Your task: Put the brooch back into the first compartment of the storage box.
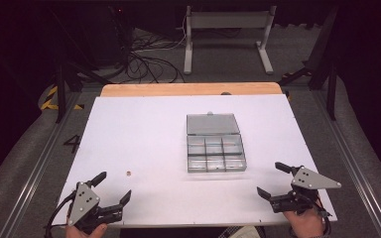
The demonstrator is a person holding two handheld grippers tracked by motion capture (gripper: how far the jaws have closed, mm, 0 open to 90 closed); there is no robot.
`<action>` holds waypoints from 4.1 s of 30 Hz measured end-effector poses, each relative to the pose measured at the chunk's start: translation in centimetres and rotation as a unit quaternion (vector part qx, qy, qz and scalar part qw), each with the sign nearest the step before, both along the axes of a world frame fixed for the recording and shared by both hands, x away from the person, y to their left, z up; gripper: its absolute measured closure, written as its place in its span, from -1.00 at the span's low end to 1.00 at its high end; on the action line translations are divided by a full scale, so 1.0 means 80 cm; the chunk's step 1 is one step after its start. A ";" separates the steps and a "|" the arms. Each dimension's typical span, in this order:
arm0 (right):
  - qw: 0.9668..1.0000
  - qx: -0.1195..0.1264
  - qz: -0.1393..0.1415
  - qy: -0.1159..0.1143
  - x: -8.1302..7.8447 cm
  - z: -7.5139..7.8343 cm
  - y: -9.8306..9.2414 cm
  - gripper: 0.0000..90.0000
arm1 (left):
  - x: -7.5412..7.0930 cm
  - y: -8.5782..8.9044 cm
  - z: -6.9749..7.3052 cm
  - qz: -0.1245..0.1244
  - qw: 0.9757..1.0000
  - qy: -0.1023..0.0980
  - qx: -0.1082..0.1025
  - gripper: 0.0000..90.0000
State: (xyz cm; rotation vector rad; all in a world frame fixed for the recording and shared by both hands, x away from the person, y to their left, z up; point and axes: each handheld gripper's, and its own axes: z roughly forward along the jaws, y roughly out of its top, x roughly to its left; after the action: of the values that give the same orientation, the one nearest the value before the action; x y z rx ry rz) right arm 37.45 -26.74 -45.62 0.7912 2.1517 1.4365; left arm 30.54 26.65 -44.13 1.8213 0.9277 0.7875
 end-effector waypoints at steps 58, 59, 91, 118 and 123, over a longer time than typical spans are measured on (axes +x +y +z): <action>1.000 -0.002 0.008 0.015 0.005 -0.004 0.004 -1.00 | 0.082 0.021 0.038 -0.038 0.994 0.107 -0.002 -0.73; 1.000 -0.002 0.009 0.015 0.005 -0.004 0.004 -1.00 | 0.082 0.021 0.038 -0.040 0.993 0.109 -0.005 -0.74; 1.000 0.000 0.014 0.020 0.006 -0.004 0.004 -0.99 | 0.122 0.025 0.014 -0.034 0.980 0.181 0.071 -0.54; 1.000 0.000 0.016 0.026 0.008 -0.006 0.005 -0.99 | 0.150 0.014 -0.011 -0.048 0.959 0.259 0.101 -0.20; 1.000 0.000 0.016 0.026 0.008 -0.006 0.005 -0.99 | 0.153 0.012 -0.015 -0.049 0.957 0.264 0.110 -0.12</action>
State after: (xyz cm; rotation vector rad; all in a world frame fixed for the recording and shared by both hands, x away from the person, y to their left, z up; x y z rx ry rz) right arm 38.09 -26.35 -46.09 0.8062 2.2133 1.4458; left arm 42.77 27.63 -45.30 2.3149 1.1030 0.3500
